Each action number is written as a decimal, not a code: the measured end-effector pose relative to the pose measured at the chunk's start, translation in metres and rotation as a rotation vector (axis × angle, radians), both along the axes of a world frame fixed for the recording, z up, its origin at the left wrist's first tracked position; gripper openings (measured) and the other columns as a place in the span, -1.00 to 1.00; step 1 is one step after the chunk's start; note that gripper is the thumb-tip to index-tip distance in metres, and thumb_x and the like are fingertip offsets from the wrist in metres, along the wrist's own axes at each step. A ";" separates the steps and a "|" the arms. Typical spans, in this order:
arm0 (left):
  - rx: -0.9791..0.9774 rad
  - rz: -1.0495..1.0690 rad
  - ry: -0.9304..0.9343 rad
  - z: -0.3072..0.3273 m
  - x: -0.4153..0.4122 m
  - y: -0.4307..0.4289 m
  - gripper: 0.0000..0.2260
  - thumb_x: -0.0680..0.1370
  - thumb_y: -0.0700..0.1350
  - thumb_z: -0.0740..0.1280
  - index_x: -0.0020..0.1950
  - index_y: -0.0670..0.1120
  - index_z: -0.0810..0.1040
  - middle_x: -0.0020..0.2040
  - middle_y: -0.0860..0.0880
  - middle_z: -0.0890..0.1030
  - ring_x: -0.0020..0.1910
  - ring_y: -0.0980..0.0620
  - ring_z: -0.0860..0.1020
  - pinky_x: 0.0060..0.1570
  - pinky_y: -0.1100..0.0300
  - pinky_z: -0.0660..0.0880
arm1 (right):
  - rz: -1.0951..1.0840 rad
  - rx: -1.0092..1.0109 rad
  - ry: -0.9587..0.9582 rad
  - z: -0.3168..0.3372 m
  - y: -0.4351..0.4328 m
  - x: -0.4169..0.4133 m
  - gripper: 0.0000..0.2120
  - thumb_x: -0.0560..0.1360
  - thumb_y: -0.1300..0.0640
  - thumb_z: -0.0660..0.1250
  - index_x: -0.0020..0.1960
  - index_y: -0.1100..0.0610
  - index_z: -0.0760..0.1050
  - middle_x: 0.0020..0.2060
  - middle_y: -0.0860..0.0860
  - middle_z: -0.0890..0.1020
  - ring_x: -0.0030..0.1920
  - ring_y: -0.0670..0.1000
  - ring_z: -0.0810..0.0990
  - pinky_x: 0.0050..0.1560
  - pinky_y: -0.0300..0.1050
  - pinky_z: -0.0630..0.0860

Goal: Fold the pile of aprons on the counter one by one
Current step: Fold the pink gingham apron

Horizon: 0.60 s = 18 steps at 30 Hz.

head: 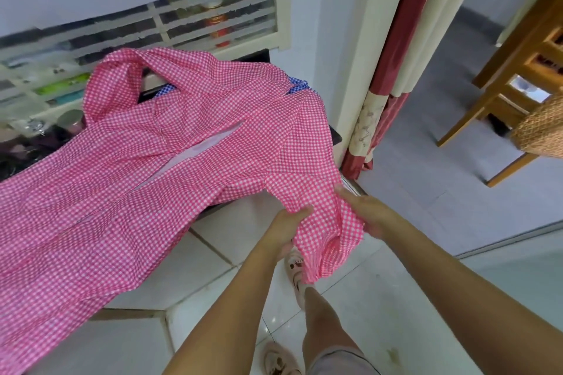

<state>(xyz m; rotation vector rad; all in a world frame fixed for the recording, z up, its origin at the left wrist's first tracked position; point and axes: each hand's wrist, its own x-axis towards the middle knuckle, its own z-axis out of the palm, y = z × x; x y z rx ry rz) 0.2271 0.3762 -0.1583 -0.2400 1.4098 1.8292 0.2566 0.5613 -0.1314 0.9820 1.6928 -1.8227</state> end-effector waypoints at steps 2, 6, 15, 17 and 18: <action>0.034 0.070 -0.089 0.007 -0.001 0.004 -0.80 0.60 -0.13 0.29 0.18 -0.17 0.50 0.15 -0.14 0.61 0.12 -0.09 0.59 0.14 0.02 0.52 | 0.061 -0.143 -0.015 -0.012 -0.008 0.018 0.04 -0.02 -0.27 0.62 0.30 0.25 0.42 0.12 0.14 0.64 0.12 0.14 0.63 0.16 0.07 0.53; 0.056 0.176 -0.218 0.012 -0.004 0.004 -0.72 0.63 -0.16 0.22 0.27 -0.29 0.44 0.14 -0.21 0.59 0.11 -0.15 0.57 0.18 -0.05 0.50 | 0.166 -0.212 0.087 -0.018 -0.011 0.045 -0.04 0.01 -0.24 0.63 0.25 0.24 0.48 0.13 0.12 0.64 0.18 0.12 0.59 0.25 0.03 0.47; 0.172 0.224 -0.236 0.031 -0.003 0.015 -0.72 0.63 -0.18 0.22 0.30 -0.29 0.43 0.23 -0.25 0.55 0.17 -0.16 0.56 0.13 -0.02 0.54 | 0.411 0.299 0.214 0.004 -0.018 0.064 -0.75 0.49 0.01 0.39 0.11 0.11 0.55 0.06 0.01 0.62 0.02 -0.02 0.56 0.03 -0.15 0.49; 0.207 0.171 -0.210 0.037 -0.001 0.020 -0.76 0.60 -0.22 0.27 0.24 -0.27 0.49 0.18 -0.22 0.59 0.15 -0.14 0.58 0.16 0.00 0.53 | 0.194 0.312 0.267 -0.001 -0.019 0.067 -0.71 0.52 -0.01 0.34 0.11 0.18 0.57 0.07 0.11 0.64 0.07 0.10 0.60 0.17 0.01 0.52; 0.219 0.127 -0.179 0.039 0.000 0.020 -0.81 0.58 -0.26 0.29 0.18 -0.25 0.52 0.13 -0.19 0.61 0.09 -0.10 0.60 0.11 0.04 0.56 | 0.094 0.294 0.289 -0.002 -0.018 0.068 -0.70 0.55 0.00 0.30 0.09 0.23 0.57 0.06 0.15 0.64 0.09 0.15 0.60 0.18 0.03 0.52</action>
